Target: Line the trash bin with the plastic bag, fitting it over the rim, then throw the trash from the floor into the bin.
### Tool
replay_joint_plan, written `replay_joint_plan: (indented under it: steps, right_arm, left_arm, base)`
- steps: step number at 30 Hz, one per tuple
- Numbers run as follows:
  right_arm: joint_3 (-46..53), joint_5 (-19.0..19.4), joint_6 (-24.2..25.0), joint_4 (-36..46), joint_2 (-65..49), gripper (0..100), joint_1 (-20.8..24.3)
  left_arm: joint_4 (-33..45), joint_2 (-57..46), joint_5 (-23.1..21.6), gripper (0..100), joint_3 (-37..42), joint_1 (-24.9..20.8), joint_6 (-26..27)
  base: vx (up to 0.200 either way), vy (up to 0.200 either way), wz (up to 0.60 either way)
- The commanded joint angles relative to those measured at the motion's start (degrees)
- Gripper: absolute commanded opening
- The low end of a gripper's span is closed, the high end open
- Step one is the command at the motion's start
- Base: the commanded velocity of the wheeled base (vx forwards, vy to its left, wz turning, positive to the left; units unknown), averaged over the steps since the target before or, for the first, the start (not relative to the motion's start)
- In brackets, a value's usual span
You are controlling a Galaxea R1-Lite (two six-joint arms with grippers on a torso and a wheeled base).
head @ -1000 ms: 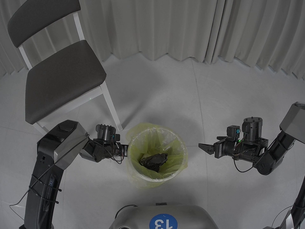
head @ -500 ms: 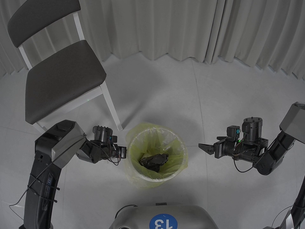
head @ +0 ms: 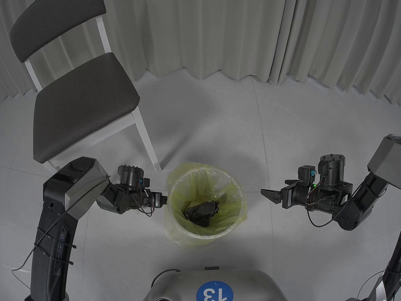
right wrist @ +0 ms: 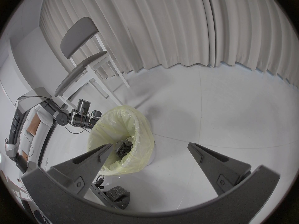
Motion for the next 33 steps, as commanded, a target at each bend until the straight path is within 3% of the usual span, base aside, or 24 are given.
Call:
replay_joint_plan:
  steps: [1,9,18,25,33]
  right_arm:
    - [-0.10,0.02,0.02,-0.02,-0.05,100,0.01]
    - [0.17,0.11,0.02,-0.02,-0.40,100,0.01]
    - [0.43,0.11,0.02,-0.37,-0.49,100,0.54]
    - [0.96,0.11,0.11,-0.46,-2.51,100,0.54]
    - [3.15,0.37,0.11,-0.46,-6.65,100,0.63]
  left_arm:
    - [0.08,-0.19,0.54,100,0.13,0.21,0.01]
    - [-0.09,-3.44,0.81,100,4.35,1.79,4.14]
    - [-5.01,-7.84,0.28,100,8.48,1.70,3.26]
    - [-15.47,-11.26,0.45,100,15.24,0.91,-0.78]
    - [-17.32,-19.70,0.63,100,21.13,0.21,-1.04]
  base:
    - [0.000,0.000,0.00]
    - [0.000,0.000,0.00]
    - [0.000,0.000,0.00]
    - [0.000,0.000,0.00]
    - [0.000,0.000,0.00]
